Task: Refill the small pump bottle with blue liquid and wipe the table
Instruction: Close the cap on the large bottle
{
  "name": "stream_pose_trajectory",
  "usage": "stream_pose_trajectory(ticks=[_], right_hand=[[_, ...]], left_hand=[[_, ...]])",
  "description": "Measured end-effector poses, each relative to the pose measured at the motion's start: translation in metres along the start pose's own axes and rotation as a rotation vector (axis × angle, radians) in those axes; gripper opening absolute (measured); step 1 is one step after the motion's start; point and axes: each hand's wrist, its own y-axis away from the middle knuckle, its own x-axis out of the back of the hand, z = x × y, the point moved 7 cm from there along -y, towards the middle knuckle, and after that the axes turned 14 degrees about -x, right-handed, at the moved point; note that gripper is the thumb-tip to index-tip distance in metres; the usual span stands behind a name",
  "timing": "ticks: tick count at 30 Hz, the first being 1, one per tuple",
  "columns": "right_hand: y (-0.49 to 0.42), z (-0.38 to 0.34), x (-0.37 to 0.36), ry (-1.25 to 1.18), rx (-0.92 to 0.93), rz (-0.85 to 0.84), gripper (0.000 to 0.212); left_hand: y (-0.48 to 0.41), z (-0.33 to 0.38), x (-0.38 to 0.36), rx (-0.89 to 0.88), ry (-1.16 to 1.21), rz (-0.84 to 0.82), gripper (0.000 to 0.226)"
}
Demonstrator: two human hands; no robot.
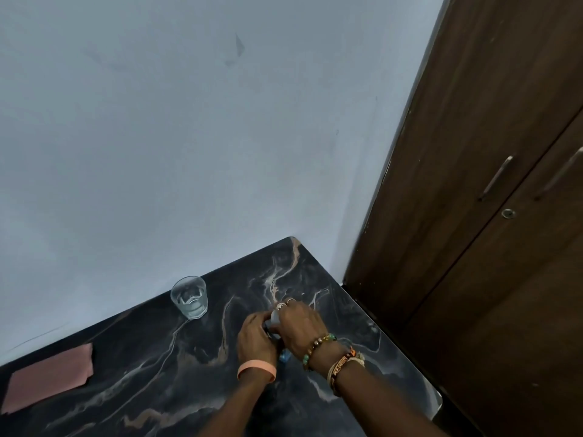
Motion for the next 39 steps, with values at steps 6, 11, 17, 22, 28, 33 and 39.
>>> stream_pose_trajectory(ticks=[6,11,17,22,28,33,39], right_hand=[[-0.0008,-0.0012,-0.0051,0.047,0.043,0.002,0.03],[-0.0037,-0.0033,-0.0081,0.092,0.026,-0.008,0.032],[-0.0064,-0.0006,-0.0077,0.036,-0.021,-0.029,0.028],[-0.0067,0.0005,-0.0064,0.016,-0.053,-0.061,0.033],[-0.0047,-0.0013,-0.0079,0.067,-0.027,-0.064,0.027],[-0.002,-0.0043,-0.0063,-0.036,-0.013,-0.037,0.031],[-0.0021,-0.0036,-0.0027,-0.048,-0.004,-0.024,0.035]], left_hand=[[-0.0013,0.0035,0.0032,-0.014,-0.026,0.019,0.028],[-0.0023,0.0046,0.0028,-0.008,-0.056,-0.006,0.032],[-0.0012,0.0053,0.0027,0.001,-0.09,-0.019,0.033],[-0.0018,0.0068,0.0038,0.013,-0.08,-0.016,0.03],[-0.0008,0.0074,0.0044,0.002,-0.093,-0.023,0.032],[-0.0009,0.0049,0.005,0.056,-0.044,-0.001,0.028],[-0.0004,0.0058,0.0054,0.066,-0.036,0.006,0.027]])
